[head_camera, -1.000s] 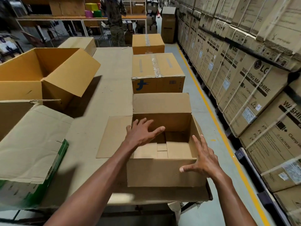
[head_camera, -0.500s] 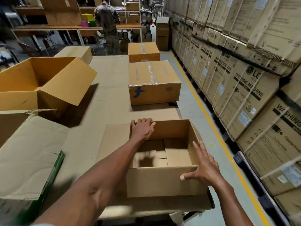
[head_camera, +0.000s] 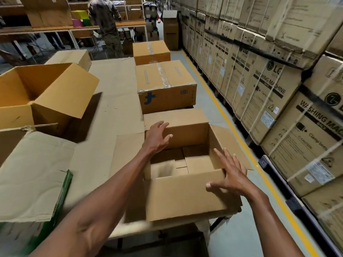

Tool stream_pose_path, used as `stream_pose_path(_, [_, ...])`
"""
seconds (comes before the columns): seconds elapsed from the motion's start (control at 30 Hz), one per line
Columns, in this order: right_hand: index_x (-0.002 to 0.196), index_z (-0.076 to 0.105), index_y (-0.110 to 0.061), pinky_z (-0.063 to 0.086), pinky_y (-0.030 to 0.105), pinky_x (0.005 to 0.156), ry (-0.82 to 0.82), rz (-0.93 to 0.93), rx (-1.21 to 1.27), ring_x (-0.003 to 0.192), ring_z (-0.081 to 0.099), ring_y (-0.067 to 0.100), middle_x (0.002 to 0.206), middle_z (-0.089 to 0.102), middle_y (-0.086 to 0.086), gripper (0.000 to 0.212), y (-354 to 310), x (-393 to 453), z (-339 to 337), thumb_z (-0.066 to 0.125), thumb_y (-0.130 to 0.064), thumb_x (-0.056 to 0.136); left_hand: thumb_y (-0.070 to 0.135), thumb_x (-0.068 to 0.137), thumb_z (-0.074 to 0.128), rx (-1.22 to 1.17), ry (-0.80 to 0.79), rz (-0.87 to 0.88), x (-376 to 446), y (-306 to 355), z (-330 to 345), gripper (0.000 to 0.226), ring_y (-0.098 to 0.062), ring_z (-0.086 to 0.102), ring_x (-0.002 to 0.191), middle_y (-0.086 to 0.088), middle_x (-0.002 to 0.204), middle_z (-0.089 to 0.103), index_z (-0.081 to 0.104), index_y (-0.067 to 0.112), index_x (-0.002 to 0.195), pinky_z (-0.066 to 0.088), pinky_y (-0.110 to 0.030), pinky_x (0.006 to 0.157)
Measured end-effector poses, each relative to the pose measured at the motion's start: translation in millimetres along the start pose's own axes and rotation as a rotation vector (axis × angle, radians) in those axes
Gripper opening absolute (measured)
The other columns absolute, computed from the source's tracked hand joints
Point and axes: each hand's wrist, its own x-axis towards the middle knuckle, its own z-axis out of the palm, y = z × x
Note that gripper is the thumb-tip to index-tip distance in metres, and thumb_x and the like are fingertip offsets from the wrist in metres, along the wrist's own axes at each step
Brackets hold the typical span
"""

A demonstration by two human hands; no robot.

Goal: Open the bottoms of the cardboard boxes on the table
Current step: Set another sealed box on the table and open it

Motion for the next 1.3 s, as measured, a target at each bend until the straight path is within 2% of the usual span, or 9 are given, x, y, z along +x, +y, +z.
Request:
stream_pose_path(0.17, [0.152, 0.008, -0.057, 0.0, 0.052, 0.121, 0.122, 0.013, 0.157, 0.154, -0.009, 0.014, 0.166, -0.001, -0.018, 0.099, -7, -19, -5, 0.067, -0.072, 0.075, 0.041, 0.097, 0.057, -0.258, 0.019, 0.003, -44, 26, -13, 0.046, -0.019, 0.036, 0.14, -0.003, 0.151, 0.043, 0.052, 0.027, 0.14, 0.035, -0.045, 0.114])
stream_pose_path(0.3, [0.15, 0.03, -0.05, 0.023, 0.048, 0.121, 0.328, -0.009, 0.439, 0.148, 0.021, 0.008, 0.157, 0.028, -0.022, 0.066, -15, -40, -7, 0.064, -0.04, 0.094, 0.044, 0.097, 0.058, -0.424, -0.017, 0.001, -87, 55, -8, 0.037, -0.006, 0.048, 0.126, 0.008, 0.14, 0.053, 0.06, 0.03, 0.131, 0.046, -0.033, 0.104])
stream_pose_path(0.43, [0.146, 0.041, -0.048, 0.034, 0.031, 0.112, 0.449, -0.018, 0.621, 0.137, 0.035, -0.004, 0.152, 0.039, -0.025, 0.055, -13, -66, -12, 0.062, -0.033, 0.098, 0.038, 0.097, 0.06, -0.57, -0.007, -0.003, -119, 90, 6, 0.024, 0.0, 0.059, 0.114, 0.015, 0.122, 0.064, 0.069, 0.03, 0.118, 0.052, -0.021, 0.094])
stream_pose_path(0.53, [0.142, 0.049, -0.046, 0.042, 0.03, 0.108, 0.501, -0.009, 0.714, 0.135, 0.042, -0.006, 0.146, 0.048, -0.027, 0.047, 4, -80, -21, 0.062, -0.031, 0.098, 0.036, 0.098, 0.059, -0.69, 0.016, -0.02, -139, 122, 22, 0.019, 0.002, 0.06, 0.11, 0.017, 0.117, 0.067, 0.069, 0.034, 0.114, 0.055, -0.022, 0.088])
stream_pose_path(0.67, [0.138, 0.053, -0.045, 0.048, 0.036, 0.105, 0.492, 0.032, 0.783, 0.128, 0.053, 0.002, 0.137, 0.057, -0.024, 0.043, 48, -97, -41, 0.062, -0.032, 0.098, 0.038, 0.099, 0.057, -0.764, -0.08, 0.0, -148, 180, 52, 0.021, 0.006, 0.058, 0.112, 0.019, 0.123, 0.063, 0.066, 0.04, 0.117, 0.052, -0.023, 0.09])
stream_pose_path(0.8, [0.138, 0.052, -0.046, 0.047, 0.028, 0.101, 0.465, 0.063, 0.782, 0.126, 0.054, 0.0, 0.136, 0.058, -0.023, 0.042, 103, -113, -70, 0.061, -0.036, 0.098, 0.04, 0.097, 0.057, -0.856, -0.12, 0.004, -144, 247, 98, 0.023, 0.005, 0.058, 0.114, 0.022, 0.125, 0.062, 0.064, 0.042, 0.12, 0.053, -0.018, 0.085])
stream_pose_path(1.0, [0.135, 0.057, -0.042, 0.047, 0.016, 0.093, 0.427, 0.126, 0.776, 0.115, 0.058, -0.007, 0.129, 0.063, -0.019, 0.037, 189, -121, -118, 0.059, -0.037, 0.099, 0.033, 0.097, 0.06, -0.904, -0.106, -0.024, -122, 320, 169, 0.029, -0.002, 0.06, 0.117, 0.025, 0.125, 0.063, 0.062, 0.037, 0.126, 0.052, -0.039, 0.1])
stream_pose_path(1.17, [0.128, 0.062, -0.044, 0.049, 0.037, 0.104, 0.421, 0.176, 0.841, 0.114, 0.062, 0.0, 0.127, 0.065, -0.021, 0.03, 242, -86, -153, 0.059, -0.045, 0.098, 0.032, 0.098, 0.062, -0.893, -0.084, -0.076, -89, 353, 199, 0.027, -0.003, 0.061, 0.117, 0.021, 0.125, 0.065, 0.064, 0.039, 0.123, 0.052, -0.047, 0.101])
stream_pose_path(1.3, [0.124, 0.064, -0.04, 0.051, 0.043, 0.102, 0.412, 0.163, 0.898, 0.106, 0.067, 0.002, 0.125, 0.067, -0.018, 0.028, 258, -31, -176, 0.059, -0.043, 0.096, 0.039, 0.096, 0.061, -0.869, -0.06, -0.098, -47, 366, 211, 0.028, -0.001, 0.06, 0.116, 0.023, 0.126, 0.063, 0.062, 0.043, 0.124, 0.052, -0.045, 0.101])
